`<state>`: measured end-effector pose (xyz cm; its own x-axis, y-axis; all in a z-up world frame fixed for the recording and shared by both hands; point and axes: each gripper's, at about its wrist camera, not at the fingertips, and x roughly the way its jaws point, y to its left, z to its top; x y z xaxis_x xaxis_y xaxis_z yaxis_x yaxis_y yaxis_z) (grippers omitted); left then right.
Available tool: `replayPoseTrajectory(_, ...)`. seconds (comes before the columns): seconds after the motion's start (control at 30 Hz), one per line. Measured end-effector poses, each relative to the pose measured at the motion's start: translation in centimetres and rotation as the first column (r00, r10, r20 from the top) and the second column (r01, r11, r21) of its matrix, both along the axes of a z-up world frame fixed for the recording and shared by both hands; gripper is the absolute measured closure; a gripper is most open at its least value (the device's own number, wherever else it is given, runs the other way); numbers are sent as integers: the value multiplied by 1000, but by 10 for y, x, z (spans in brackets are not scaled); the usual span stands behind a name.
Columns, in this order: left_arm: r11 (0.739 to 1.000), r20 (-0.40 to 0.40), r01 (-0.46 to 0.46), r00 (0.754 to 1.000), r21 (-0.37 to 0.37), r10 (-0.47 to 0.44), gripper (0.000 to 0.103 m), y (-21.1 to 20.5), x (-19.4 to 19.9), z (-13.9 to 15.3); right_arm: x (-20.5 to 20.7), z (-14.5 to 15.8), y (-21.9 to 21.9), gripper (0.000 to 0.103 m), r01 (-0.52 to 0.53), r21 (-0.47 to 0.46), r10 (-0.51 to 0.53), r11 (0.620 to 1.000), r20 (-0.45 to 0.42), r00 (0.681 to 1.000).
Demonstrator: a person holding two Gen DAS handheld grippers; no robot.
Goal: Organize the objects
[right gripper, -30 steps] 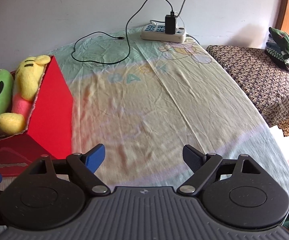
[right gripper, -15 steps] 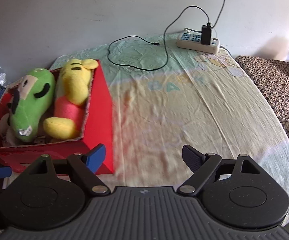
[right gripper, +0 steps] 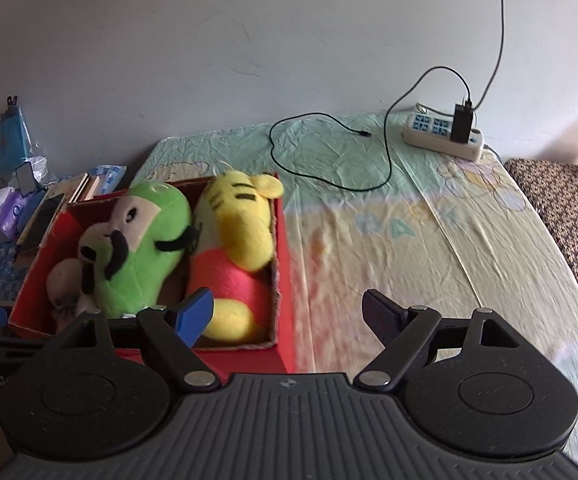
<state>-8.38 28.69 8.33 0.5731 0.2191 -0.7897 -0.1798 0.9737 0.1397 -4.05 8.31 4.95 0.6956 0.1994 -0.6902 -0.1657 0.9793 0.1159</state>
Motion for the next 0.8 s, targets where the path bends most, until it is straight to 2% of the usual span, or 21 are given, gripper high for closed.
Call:
replayPoseTrajectory(0.17, 1000, 3, -26, 1000, -10, 26, 2, 13, 6, 3, -1, 2, 11, 19, 2, 5, -2, 1000, 13, 1000)
replayPoseTrajectory(0.5, 1000, 3, -17, 1000, -13, 17, 2, 16, 8, -5, 0, -5, 15, 19, 21, 17, -21, 1000, -7, 1000)
replayPoseTrajectory(0.8, 998, -15, -55, 998, -5, 55, 2, 25, 12, -10, 0, -3, 25, 19, 22, -20, -21, 1000, 18, 1000)
